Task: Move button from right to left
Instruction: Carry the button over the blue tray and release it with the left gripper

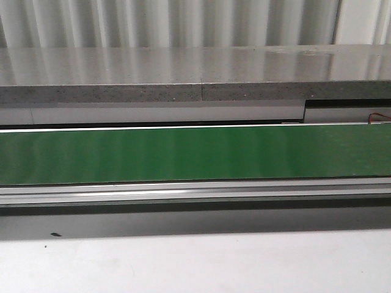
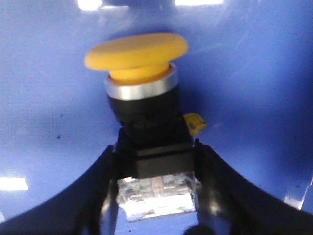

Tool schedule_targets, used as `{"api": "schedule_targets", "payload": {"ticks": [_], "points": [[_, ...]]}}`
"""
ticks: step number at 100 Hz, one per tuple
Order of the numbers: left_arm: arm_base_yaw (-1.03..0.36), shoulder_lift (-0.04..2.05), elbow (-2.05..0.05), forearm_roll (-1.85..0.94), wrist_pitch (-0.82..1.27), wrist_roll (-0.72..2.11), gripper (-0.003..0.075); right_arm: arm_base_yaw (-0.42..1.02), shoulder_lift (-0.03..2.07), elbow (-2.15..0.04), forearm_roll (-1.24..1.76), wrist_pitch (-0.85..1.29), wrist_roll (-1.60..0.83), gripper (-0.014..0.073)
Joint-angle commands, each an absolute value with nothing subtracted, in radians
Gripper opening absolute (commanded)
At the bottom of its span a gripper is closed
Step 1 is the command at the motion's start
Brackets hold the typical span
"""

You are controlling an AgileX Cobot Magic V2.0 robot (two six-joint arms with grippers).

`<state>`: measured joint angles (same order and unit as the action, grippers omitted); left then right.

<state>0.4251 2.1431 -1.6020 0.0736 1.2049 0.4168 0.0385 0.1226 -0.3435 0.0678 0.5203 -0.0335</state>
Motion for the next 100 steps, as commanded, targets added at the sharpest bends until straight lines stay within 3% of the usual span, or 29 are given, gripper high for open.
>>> {"api": "schedule_targets", "payload": {"ticks": [1, 13, 20, 56, 75, 100], "points": [[0.423, 2.091, -1.632, 0.069, 1.205, 0.423, 0.0211, 0.038, 0.131, -0.368, 0.057, 0.436, -0.043, -0.0068], [0.423, 2.091, -1.632, 0.089, 1.198, 0.423, 0.0412, 0.038, 0.131, -0.368, 0.057, 0.436, -0.043, -0.0068], [0.423, 2.091, -1.632, 0.094, 1.201, 0.423, 0.0472, 0.038, 0.131, -0.368, 0.057, 0.436, -0.043, -0.0068], [0.423, 2.041, -1.699, 0.056, 1.211, 0.375, 0.0468, 0.038, 0.131, -0.368, 0.057, 0.436, -0.043, -0.0068], [0.422, 1.932, -1.698, 0.021, 1.182, 0.316, 0.0347, 0.038, 0.131, -0.368, 0.057, 0.436, -0.043, -0.0068], [0.383, 1.766, -1.646, -0.063, 1.115, 0.26, 0.0008, 0.038, 0.131, -0.368, 0.057, 0.436, -0.043, -0.0068]]}}
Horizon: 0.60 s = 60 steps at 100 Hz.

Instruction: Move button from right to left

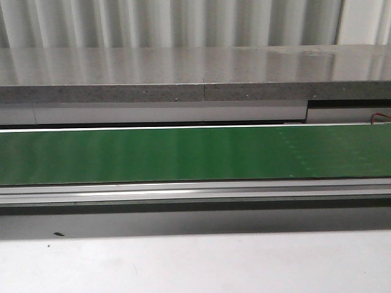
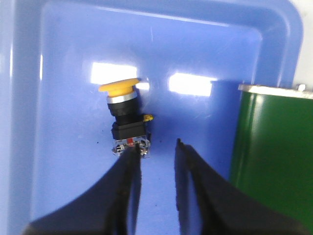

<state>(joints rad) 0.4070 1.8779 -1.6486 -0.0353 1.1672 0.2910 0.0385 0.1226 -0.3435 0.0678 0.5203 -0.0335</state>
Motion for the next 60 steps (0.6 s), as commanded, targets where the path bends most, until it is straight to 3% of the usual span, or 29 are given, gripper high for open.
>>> {"api": "schedule_targets", "payload": {"ticks": [1, 60], "points": [[0.381, 1.756, -1.643, -0.063, 1.112, 0.26, 0.0, 0.038, 0.131, -0.368, 0.057, 0.436, -0.043, -0.0068], [0.094, 1.313, -1.209, -0.188, 0.78, 0.17, -0.0021, 0.038, 0.131, -0.368, 0.057, 0.436, -0.043, -0.0068]]}}
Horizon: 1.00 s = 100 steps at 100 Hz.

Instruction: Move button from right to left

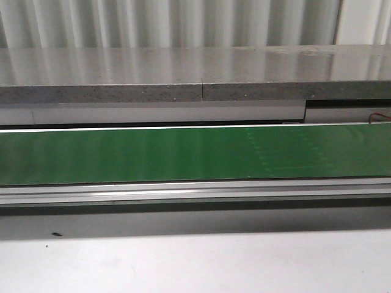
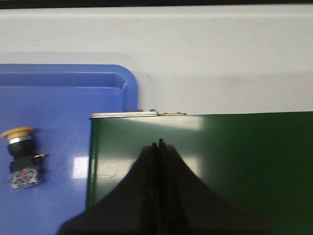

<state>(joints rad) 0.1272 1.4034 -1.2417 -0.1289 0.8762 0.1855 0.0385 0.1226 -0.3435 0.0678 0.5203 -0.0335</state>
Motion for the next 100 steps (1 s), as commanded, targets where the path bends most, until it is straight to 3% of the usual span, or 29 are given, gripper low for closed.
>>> {"api": "schedule_targets", "payload": {"ticks": [1, 34, 100], "points": [[0.091, 1.308, -1.203, -0.191, 0.777, 0.17, -0.0021, 0.038, 0.131, -0.368, 0.057, 0.436, -0.043, -0.0068], [-0.007, 1.021, -0.929, -0.199, 0.621, 0.172, -0.0021, 0.038, 0.131, -0.368, 0.057, 0.436, -0.043, -0.0068], [-0.007, 0.336, -0.483, -0.199, 0.407, 0.183, -0.0021, 0.038, 0.131, -0.368, 0.057, 0.436, -0.043, -0.0068]]}}
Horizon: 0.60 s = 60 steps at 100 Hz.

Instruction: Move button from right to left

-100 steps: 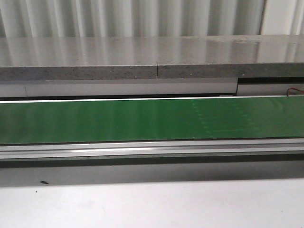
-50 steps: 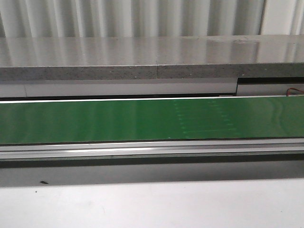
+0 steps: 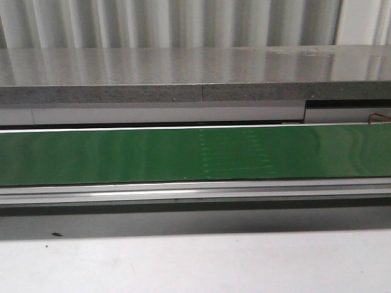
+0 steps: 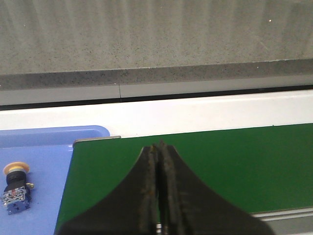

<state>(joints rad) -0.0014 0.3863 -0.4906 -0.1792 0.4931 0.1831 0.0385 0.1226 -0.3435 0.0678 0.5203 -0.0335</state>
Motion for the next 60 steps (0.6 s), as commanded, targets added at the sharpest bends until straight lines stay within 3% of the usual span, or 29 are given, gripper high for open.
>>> {"api": "schedule_targets", "payload": {"ticks": [1, 39, 60], "points": [[-0.007, 0.331, -0.48, -0.199, 0.407, 0.183, -0.0021, 0.038, 0.131, -0.368, 0.057, 0.436, -0.043, -0.0068], [-0.007, 0.109, -0.294, -0.192, 0.384, 0.183, -0.0021, 0.038, 0.131, -0.368, 0.057, 0.436, -0.043, -0.0068], [-0.007, 0.057, -0.164, -0.137, 0.247, 0.149, -0.0021, 0.038, 0.131, -0.368, 0.057, 0.436, -0.043, -0.0068]]}}
